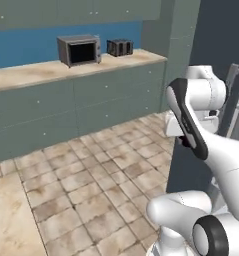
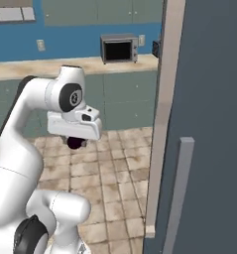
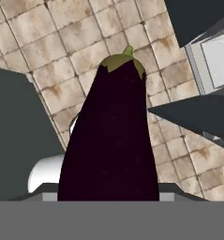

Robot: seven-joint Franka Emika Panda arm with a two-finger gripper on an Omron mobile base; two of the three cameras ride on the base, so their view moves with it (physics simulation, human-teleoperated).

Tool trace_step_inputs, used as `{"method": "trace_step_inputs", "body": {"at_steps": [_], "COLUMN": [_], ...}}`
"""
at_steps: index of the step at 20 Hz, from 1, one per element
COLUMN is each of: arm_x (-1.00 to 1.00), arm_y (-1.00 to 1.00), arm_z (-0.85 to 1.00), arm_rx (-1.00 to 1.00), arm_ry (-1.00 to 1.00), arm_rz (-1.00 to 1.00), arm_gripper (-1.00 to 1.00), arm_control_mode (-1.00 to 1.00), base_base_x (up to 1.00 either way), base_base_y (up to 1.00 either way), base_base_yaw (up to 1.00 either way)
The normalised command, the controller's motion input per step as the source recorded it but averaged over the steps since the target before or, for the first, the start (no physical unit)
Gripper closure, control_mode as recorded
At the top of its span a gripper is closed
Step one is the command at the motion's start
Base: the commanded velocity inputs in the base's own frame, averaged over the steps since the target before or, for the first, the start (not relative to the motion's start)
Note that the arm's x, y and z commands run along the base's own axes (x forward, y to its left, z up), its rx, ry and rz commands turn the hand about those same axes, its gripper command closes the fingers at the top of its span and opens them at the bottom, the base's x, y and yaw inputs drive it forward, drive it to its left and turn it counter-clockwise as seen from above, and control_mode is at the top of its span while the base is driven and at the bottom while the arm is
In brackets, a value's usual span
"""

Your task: Transport the chicken drumstick and eggplant to the fridge. Place the chicken drumstick on the rack containing meat and place the eggplant on the rack containing the vegetable, ensuring meats and vegetables are on different racks.

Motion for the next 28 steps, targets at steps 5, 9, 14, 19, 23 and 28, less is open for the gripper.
{"method": "trace_step_inputs", "body": {"at_steps": [5,9,14,19,23,28], "arm_x": [0.00,0.00,0.00,0.00,0.00,0.00], "arm_y": [0.00,0.00,0.00,0.00,0.00,0.00], "arm_z": [0.00,0.00,0.00,0.00,0.00,0.00], "arm_rx": [0.00,0.00,0.00,0.00,0.00,0.00], "arm_ry": [0.00,0.00,0.00,0.00,0.00,0.00], "arm_rz": [0.00,0.00,0.00,0.00,0.00,0.00], "arm_gripper": [1.00,1.00,1.00,1.00,1.00,1.00], "arm_control_mode": [1.00,1.00,1.00,1.00,1.00,1.00], "base_base_x": [1.00,1.00,1.00,0.91,0.54,0.07], "base_base_y": [0.90,0.66,0.64,0.64,0.62,0.06], "base_base_yaw": [-0.58,-0.51,-0.56,-0.46,-0.55,-0.53]}}
